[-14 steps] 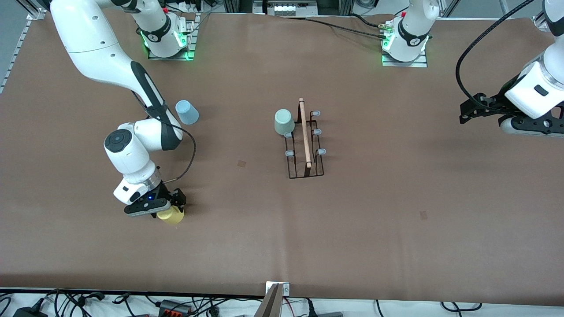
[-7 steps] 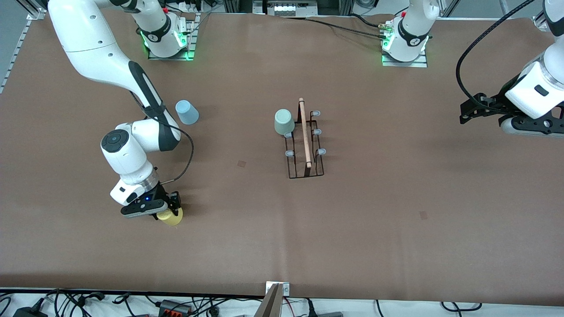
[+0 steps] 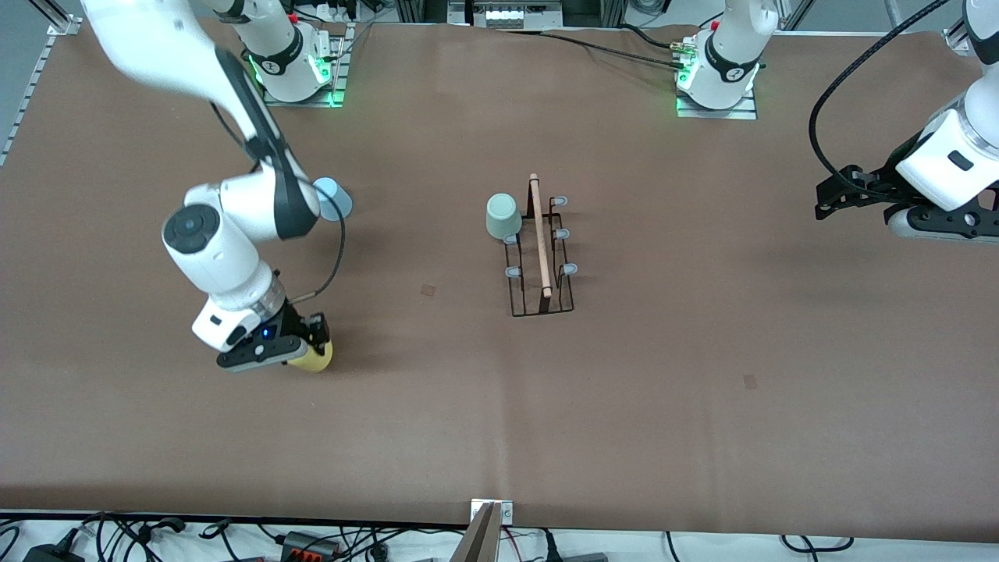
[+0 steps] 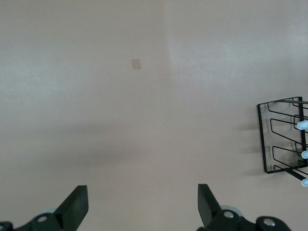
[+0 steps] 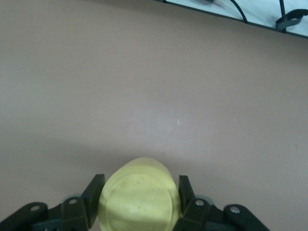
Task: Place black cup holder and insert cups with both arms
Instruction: 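Lift the yellow cup and carry it to the holder with the right gripper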
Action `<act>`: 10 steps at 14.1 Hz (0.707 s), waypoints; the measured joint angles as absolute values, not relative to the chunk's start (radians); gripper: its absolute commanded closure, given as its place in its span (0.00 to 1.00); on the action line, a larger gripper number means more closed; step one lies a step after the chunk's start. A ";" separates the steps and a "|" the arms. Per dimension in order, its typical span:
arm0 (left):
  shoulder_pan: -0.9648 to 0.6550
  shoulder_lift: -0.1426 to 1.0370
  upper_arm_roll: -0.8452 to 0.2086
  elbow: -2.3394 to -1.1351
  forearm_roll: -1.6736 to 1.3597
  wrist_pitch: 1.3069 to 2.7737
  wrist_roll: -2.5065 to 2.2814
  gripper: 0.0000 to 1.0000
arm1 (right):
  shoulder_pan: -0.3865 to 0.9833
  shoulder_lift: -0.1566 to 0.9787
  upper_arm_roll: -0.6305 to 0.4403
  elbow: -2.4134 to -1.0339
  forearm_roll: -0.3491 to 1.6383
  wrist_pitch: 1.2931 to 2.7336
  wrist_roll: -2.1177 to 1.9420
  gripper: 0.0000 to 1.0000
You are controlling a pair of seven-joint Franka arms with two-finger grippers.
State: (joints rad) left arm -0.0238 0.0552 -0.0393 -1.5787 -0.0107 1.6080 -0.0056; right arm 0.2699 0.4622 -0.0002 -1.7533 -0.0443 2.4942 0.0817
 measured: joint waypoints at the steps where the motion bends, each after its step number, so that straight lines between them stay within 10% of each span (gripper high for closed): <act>1: -0.024 0.055 -0.039 -1.579 -0.011 1.608 -0.006 0.00 | 0.291 0.426 0.000 -1.753 -0.044 2.446 0.144 0.90; 10: -0.023 0.055 -0.038 -1.579 -0.011 1.608 -0.006 0.00 | 0.601 0.346 0.010 -1.717 -0.042 2.334 0.890 0.90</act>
